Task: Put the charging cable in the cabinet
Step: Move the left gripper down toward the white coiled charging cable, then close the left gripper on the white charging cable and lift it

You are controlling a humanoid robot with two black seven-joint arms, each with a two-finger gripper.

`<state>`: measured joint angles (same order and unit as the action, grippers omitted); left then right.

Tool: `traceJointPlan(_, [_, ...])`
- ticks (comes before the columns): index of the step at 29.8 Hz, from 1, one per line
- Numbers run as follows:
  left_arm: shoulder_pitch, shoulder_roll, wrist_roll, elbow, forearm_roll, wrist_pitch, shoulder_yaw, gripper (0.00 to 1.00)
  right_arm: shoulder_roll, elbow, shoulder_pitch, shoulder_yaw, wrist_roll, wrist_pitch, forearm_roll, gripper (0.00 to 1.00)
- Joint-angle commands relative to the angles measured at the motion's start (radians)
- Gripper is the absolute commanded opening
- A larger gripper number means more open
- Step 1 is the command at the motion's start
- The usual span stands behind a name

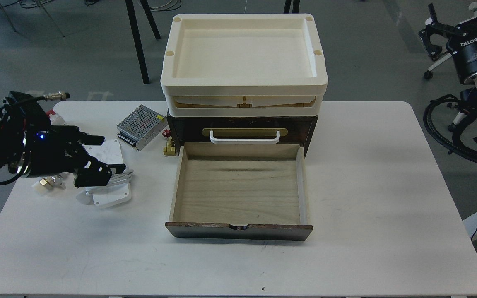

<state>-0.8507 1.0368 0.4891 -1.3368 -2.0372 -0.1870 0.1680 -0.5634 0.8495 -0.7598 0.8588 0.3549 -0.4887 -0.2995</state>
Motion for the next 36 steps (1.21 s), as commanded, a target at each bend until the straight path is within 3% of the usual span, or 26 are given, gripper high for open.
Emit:
traceJointPlan(1, [0.039,-0.096,0.0,0.166,-0.028,0.066,-0.019,0.94,-0.006,0.0,0.002,0.0,-0.001,0.0,0.0,1.0])
traceJointPlan(5, [0.051,-0.176,0.0,0.303,-0.032,0.081,-0.024,0.94,-0.01,0.0,0.005,0.0,-0.001,0.0,-0.001,1.0])
traceJointPlan(15, [0.064,-0.253,0.0,0.469,-0.055,0.155,-0.119,0.83,-0.012,0.0,0.014,0.002,-0.001,0.0,-0.001,1.0])
traceJointPlan(21, [0.064,-0.255,0.0,0.484,-0.057,0.173,-0.127,0.5,-0.012,0.0,0.016,0.003,-0.001,0.0,-0.001,1.0])
traceJointPlan(28, [0.064,-0.261,0.0,0.502,-0.055,0.192,-0.153,0.4,-0.021,0.0,0.017,0.003,-0.001,0.0,0.0,1.0])
traceJointPlan(31, [0.064,-0.267,0.0,0.513,-0.055,0.193,-0.153,0.21,-0.024,0.0,0.02,0.003,0.001,0.0,0.0,1.0])
traceJointPlan(32, [0.064,-0.267,0.0,0.515,-0.057,0.195,-0.153,0.11,-0.026,0.0,0.02,0.005,0.001,0.0,-0.001,1.0])
traceJointPlan(36, [0.064,-0.268,0.0,0.515,-0.055,0.227,-0.15,0.03,-0.032,0.0,0.022,0.003,0.001,0.0,-0.001,1.0])
